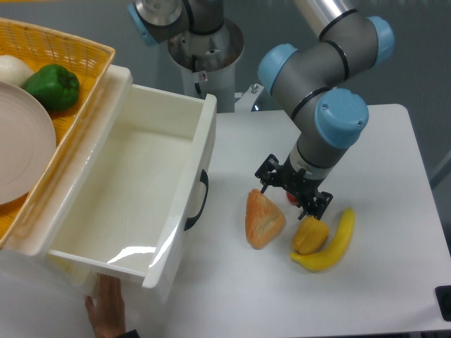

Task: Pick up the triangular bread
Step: 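Move the gripper down and over the orange triangular bread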

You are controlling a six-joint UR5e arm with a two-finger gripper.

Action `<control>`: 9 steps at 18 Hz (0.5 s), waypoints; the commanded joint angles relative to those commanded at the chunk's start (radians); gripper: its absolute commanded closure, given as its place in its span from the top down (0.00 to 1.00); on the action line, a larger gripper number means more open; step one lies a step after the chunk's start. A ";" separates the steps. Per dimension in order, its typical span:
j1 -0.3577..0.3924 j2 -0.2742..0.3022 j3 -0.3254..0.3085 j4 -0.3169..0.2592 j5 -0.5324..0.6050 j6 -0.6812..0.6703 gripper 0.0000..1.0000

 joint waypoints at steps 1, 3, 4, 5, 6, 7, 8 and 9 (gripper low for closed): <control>0.000 -0.002 0.000 0.003 0.000 0.000 1.00; 0.000 -0.006 -0.002 0.009 -0.002 -0.002 1.00; 0.000 -0.008 0.000 0.017 -0.002 0.000 1.00; 0.000 -0.009 -0.002 0.020 0.000 -0.002 1.00; -0.002 -0.012 -0.009 0.021 0.000 -0.005 1.00; -0.003 -0.011 -0.018 0.026 0.000 -0.006 1.00; -0.006 -0.009 -0.034 0.032 0.002 -0.009 1.00; -0.006 -0.005 -0.050 0.050 0.002 -0.009 1.00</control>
